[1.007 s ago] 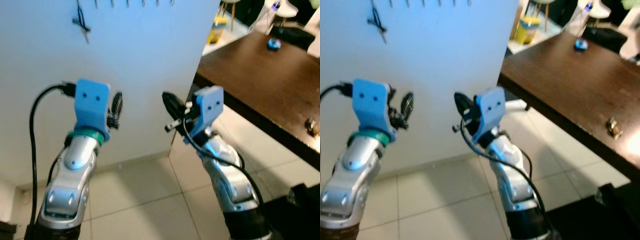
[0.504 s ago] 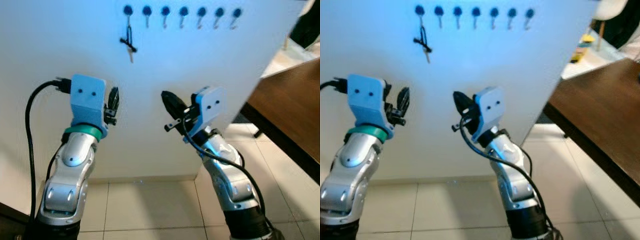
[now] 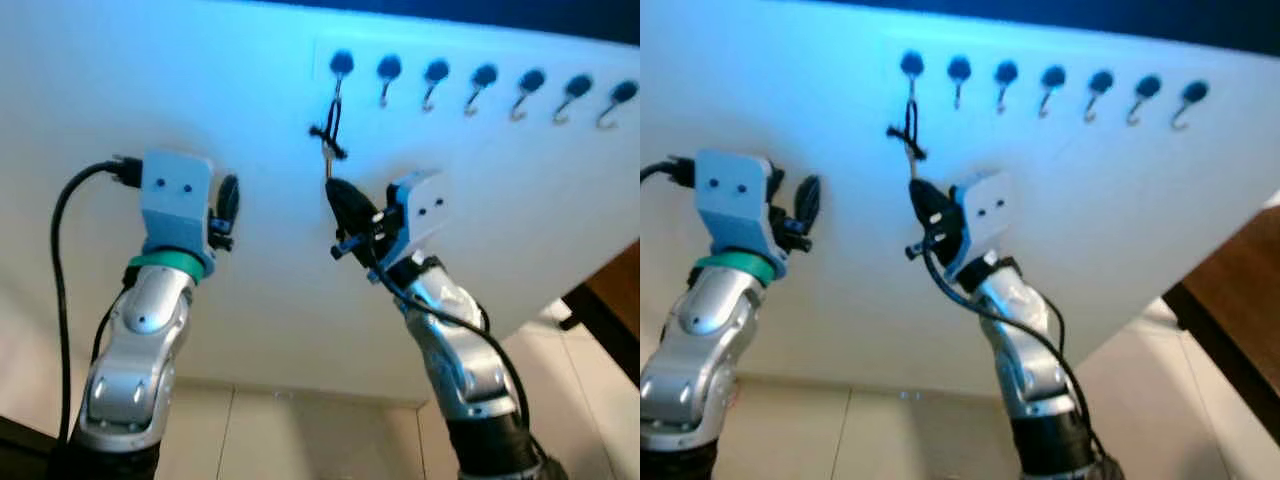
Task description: Hang keys on a hook
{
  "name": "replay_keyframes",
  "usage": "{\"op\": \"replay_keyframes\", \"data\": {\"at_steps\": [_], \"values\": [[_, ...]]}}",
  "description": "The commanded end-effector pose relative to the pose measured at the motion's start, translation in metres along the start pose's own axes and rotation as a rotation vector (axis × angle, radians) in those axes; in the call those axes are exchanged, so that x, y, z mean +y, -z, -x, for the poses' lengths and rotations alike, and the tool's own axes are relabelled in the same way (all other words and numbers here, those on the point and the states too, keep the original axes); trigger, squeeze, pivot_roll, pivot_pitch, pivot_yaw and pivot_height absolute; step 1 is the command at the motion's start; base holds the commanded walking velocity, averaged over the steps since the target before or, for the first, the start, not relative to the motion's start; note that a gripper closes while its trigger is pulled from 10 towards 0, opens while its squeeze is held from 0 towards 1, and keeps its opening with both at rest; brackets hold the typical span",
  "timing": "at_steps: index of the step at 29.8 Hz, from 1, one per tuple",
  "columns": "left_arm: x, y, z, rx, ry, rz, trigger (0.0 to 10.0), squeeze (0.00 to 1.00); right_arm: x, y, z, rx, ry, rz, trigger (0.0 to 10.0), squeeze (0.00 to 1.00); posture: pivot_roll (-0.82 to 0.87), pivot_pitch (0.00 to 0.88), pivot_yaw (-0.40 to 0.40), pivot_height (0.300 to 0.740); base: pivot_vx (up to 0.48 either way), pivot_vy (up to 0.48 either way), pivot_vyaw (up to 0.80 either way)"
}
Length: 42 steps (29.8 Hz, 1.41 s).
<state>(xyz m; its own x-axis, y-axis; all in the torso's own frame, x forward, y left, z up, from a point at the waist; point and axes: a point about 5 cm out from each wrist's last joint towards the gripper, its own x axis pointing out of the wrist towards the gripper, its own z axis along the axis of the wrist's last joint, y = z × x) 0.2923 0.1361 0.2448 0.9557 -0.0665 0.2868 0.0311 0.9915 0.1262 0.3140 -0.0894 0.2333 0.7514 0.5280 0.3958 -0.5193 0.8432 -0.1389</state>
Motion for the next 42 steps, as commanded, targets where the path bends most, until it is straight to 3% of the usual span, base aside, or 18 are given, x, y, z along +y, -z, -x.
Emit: {"op": "replay_keyframes", "data": {"at_steps": [1, 9, 16, 24, 31, 42], "values": [[-0.003, -0.003, 0.003, -0.021, 0.019, 0.012, 10.0, 0.0, -0.003, -0.005, 0.0, -0.026, 0.016, 0.005, 10.0, 0.0, -0.05, 0.063, 0.049, 0.74, 0.0, 0.0, 0.0], [-0.006, -0.01, 0.012, -0.054, 0.09, 0.086, 10.0, 0.0, -0.003, -0.019, 0.007, -0.082, -0.039, -0.012, 10.0, 0.0, -0.05, 0.078, 0.06, 0.74, 0.0, 0.0, 0.0], [-0.005, -0.011, 0.012, -0.058, 0.092, 0.085, 10.0, 0.0, -0.007, -0.023, 0.007, -0.097, -0.018, 0.006, 10.0, 0.0, -0.05, 0.083, 0.065, 0.74, 0.0, 0.0, 0.0], [-0.003, -0.014, 0.014, -0.079, 0.098, 0.041, 10.0, 0.0, -0.014, -0.047, 0.002, -0.201, 0.04, 0.091, 10.0, 0.0, -0.04, 0.092, 0.07, 0.74, 0.0, 0.0, 0.0], [-0.006, -0.018, 0.012, -0.094, 0.106, 0.048, 10.0, 0.0, -0.018, -0.079, -0.015, -0.307, 0.01, 0.171, 10.0, 0.0, -0.05, 0.087, 0.072, 0.74, 0.0, 0.0, 0.0], [-0.006, -0.019, 0.011, -0.098, 0.106, 0.053, 10.0, 0.0, -0.017, -0.089, -0.021, -0.339, -0.03, 0.198, 10.0, 0.0, -0.04, 0.089, 0.07, 0.74, 0.0, 0.0, 0.0]]}}
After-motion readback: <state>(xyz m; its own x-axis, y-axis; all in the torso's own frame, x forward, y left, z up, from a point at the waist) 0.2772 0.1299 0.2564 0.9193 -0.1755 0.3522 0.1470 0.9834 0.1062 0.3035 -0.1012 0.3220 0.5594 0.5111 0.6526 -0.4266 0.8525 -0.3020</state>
